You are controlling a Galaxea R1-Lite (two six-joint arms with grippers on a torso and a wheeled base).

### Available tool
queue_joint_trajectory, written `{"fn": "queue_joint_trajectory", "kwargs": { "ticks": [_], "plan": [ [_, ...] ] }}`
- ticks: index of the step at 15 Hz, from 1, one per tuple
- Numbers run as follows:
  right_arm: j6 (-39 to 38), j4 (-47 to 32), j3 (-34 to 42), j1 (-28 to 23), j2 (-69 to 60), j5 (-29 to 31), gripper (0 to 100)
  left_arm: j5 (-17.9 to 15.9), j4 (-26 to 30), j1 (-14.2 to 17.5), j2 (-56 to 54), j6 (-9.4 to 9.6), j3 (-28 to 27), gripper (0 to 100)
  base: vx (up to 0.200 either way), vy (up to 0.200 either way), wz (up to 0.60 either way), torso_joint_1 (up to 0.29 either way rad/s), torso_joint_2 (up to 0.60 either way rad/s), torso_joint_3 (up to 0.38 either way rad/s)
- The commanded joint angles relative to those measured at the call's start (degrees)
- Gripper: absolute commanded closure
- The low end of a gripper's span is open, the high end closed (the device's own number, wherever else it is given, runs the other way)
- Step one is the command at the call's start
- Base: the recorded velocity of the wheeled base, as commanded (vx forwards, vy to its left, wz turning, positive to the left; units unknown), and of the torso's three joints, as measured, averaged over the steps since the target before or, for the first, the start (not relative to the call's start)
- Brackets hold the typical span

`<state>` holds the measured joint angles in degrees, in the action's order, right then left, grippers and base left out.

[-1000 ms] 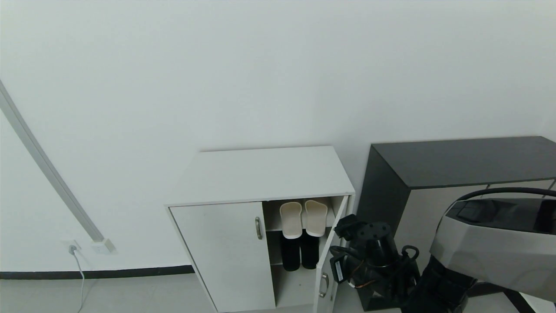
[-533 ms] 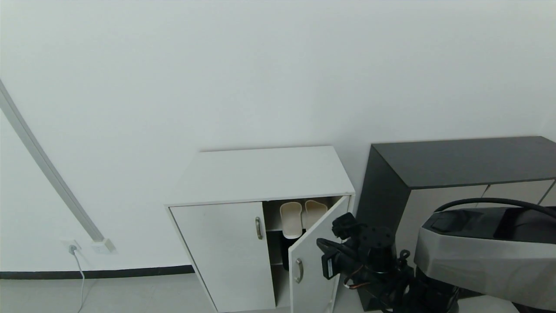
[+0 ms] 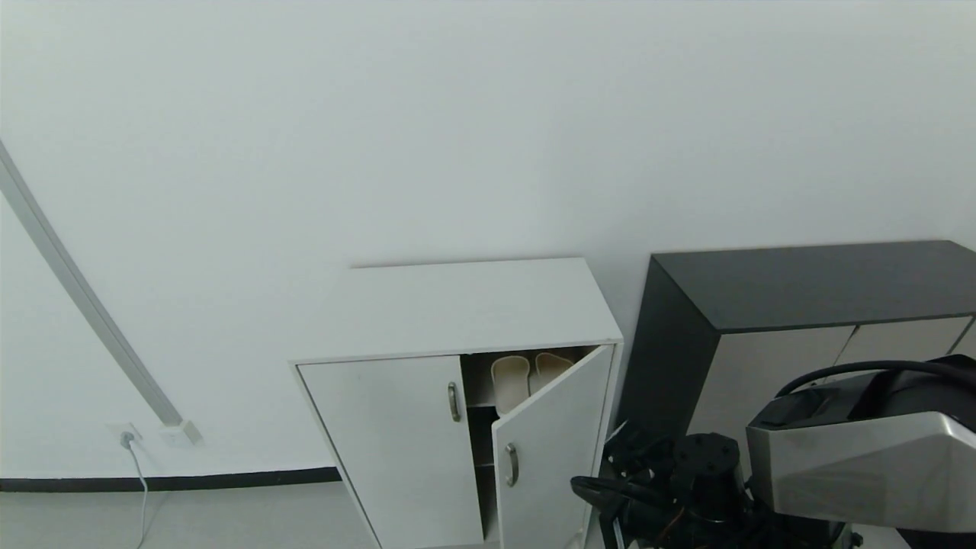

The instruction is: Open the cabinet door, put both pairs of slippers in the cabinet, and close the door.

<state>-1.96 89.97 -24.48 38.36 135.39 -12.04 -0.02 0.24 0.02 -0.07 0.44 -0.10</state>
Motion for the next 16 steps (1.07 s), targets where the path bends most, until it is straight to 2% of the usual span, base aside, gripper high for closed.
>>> {"fn": "queue_joint_trajectory", "kwargs": {
  "ticks": [1, 5, 11, 16],
  "plan": [
    [0.12, 0.03, 0.48, -0.04, 0.31, -0.08, 100, 0.02, 0.02, -0.02, 0.07, 0.00, 0.01, 100, 0.200, 0.000, 0.00, -0.017, -0.01, 0.017],
    [0.56, 0.03, 1.36, -0.13, 0.23, -0.35, 100, 0.02, 0.02, 0.06, 0.07, 0.00, 0.01, 100, 0.200, 0.000, 0.00, 0.006, 0.00, 0.004],
    [2.40, 0.03, 2.15, 0.22, 0.14, -2.11, 100, 0.02, 0.02, 0.06, 0.07, 0.00, 0.01, 100, 0.000, 0.000, 0.00, 0.000, 0.00, 0.000],
    [1.79, 0.03, -1.10, -0.13, 0.49, -1.67, 100, 0.02, 0.02, 0.06, 0.07, -0.09, 0.01, 100, 0.000, 0.000, 0.00, 0.000, 0.00, 0.000]
  ]
}}
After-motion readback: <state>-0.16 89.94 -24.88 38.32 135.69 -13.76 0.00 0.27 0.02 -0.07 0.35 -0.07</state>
